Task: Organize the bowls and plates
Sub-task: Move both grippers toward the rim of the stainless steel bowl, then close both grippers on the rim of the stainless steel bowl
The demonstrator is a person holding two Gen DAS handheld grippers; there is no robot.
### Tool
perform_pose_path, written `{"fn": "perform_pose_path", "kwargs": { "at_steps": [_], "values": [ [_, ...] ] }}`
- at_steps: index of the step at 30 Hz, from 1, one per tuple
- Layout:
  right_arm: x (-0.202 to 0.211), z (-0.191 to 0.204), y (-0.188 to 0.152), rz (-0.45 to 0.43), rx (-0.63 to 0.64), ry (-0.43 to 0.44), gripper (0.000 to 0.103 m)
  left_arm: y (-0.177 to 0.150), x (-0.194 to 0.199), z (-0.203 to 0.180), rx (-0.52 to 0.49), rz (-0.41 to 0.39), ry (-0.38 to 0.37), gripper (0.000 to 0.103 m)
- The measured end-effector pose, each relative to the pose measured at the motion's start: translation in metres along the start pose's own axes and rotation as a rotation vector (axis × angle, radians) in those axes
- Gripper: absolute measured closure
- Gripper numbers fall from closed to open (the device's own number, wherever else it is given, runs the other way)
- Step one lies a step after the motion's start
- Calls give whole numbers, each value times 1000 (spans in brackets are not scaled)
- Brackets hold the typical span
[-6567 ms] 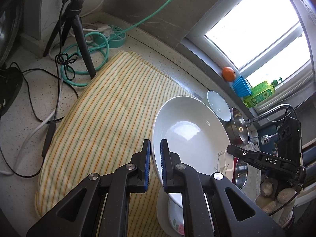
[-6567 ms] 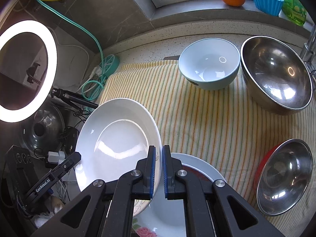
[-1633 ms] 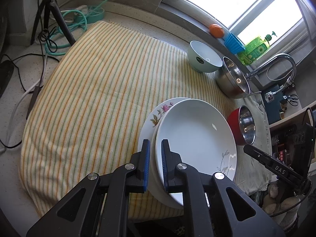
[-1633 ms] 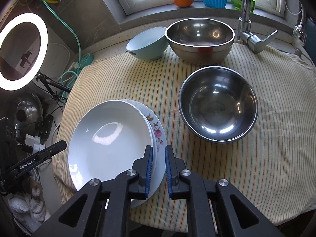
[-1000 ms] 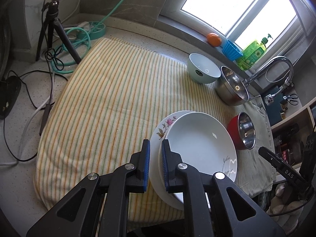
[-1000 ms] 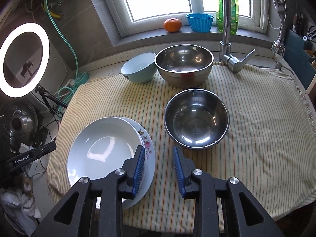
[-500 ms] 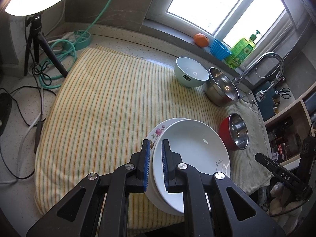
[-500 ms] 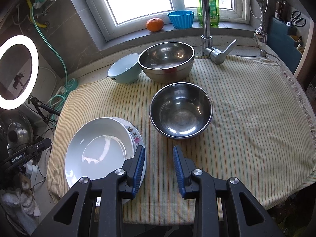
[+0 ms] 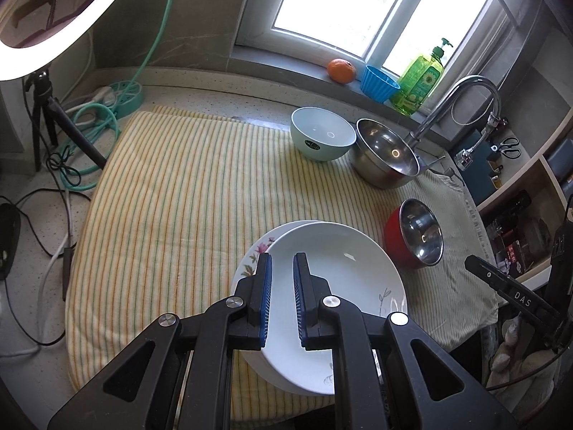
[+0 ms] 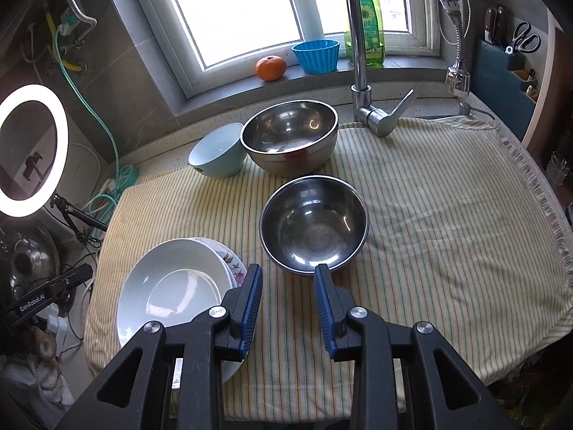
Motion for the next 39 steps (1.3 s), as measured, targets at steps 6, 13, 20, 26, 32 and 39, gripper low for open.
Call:
{"fn": "perform_pose_path", "kwargs": {
  "at_steps": [6, 13, 20, 26, 32, 39],
  "values": [
    [-5, -11, 23, -3, 63, 25, 76, 5, -5, -17, 5, -24, 22, 87],
    [-16, -31, 56, 23, 137, 59, 76, 12, -19, -42, 68, -26, 15, 87],
    [-28, -57, 92, 9, 185, 84, 76, 21, -39, -72, 120, -20, -9, 87],
    [-50, -83, 116, 35, 157, 145, 76, 33, -55, -92, 154, -7, -33, 87],
    [-69, -93, 145, 34, 227, 134, 76, 46, -75, -111, 180, -5, -39, 87],
    [-95, -88, 177, 43, 359, 110, 76, 55, -107, -129, 228, 15, -48, 87]
  ]
}}
Point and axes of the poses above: each gripper's, at about its wrist camera, not at the fingertips, and x roughly against the way its jaws point, z to its left, y to its top, the point moved 4 cm from there along -x, roughly the way its jaws point, and after that the axes turned 9 degrees about x, right-handed, at the moved point
